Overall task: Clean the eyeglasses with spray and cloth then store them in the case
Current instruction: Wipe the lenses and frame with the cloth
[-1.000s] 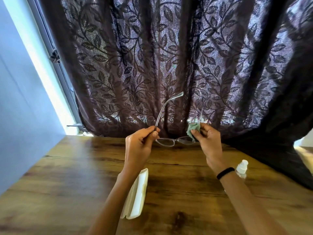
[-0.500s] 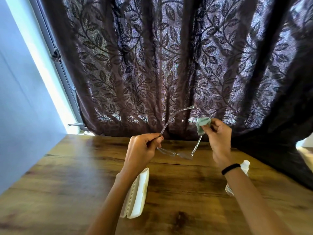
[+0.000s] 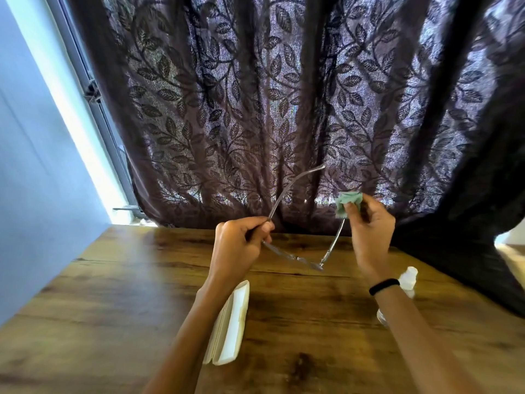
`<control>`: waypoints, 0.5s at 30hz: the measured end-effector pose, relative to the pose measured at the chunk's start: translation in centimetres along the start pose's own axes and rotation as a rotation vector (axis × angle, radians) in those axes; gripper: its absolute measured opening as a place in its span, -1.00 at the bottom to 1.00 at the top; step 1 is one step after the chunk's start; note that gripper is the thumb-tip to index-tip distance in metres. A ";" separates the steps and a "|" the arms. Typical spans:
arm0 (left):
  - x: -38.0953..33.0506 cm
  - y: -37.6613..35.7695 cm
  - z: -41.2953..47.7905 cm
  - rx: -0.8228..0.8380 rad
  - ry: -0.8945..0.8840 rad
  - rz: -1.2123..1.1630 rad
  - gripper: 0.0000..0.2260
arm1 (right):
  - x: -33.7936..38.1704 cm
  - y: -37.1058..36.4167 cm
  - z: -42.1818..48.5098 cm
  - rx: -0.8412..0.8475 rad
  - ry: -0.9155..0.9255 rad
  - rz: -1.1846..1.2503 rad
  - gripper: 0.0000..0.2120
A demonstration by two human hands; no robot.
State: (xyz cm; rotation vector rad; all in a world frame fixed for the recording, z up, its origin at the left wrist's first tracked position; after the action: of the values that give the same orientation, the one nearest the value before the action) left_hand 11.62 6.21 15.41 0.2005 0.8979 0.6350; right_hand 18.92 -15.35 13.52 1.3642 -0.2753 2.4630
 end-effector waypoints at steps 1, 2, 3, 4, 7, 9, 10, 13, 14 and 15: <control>0.1 -0.1 0.0 -0.030 0.028 -0.041 -0.87 | -0.4 0.0 -0.2 0.003 -0.037 0.015 -0.83; 0.1 -0.1 -0.1 -0.066 0.053 -0.080 -0.87 | -0.7 -0.1 -0.6 0.012 -0.073 0.035 -0.85; 0.1 -0.2 0.0 -0.105 0.068 -0.114 -0.88 | -1.0 -0.2 -1.1 0.032 -0.107 0.057 -0.85; -0.1 -0.2 0.0 -0.141 0.076 -0.146 -0.89 | -1.2 -0.6 -1.7 0.060 -0.139 0.075 -0.86; -0.3 -0.5 0.3 -0.221 0.107 -0.227 -0.90 | -1.8 -1.6 -3.5 0.103 -0.237 0.147 -0.90; -0.4 -0.6 0.4 -0.248 0.107 -0.241 -0.89 | -2.3 -1.9 -4.4 0.098 -0.302 0.195 -0.94; -0.4 -0.5 0.5 -0.251 0.105 -0.239 -0.89 | -2.5 -2.0 -4.7 0.106 -0.321 0.197 -0.96; 0.1 -0.5 0.4 -0.180 0.126 -0.226 -0.89 | -2.7 -1.9 -5.0 0.121 -0.333 0.183 -0.96; 0.2 -0.6 0.3 -0.130 0.136 -0.206 -0.89 | -2.6 -1.8 -4.8 0.108 -0.329 0.187 -0.95; 0.3 -0.6 0.3 -0.083 0.141 -0.177 -0.88 | -2.6 -1.6 -4.5 0.090 -0.316 0.186 -0.91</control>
State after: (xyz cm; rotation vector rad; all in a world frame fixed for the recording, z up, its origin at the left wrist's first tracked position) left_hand 12.24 5.98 15.14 0.0015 1.0105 0.5253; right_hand 17.28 -12.88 8.94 1.8456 -0.3815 2.4201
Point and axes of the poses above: each hand's wrist, its own z-axis towards the middle knuckle, its own y-axis out of the back of the hand, x = y × z, the point moved 3 cm from there along z, towards the middle knuckle, and after that the axes turned 2 degrees about z, right-handed, at the moved point
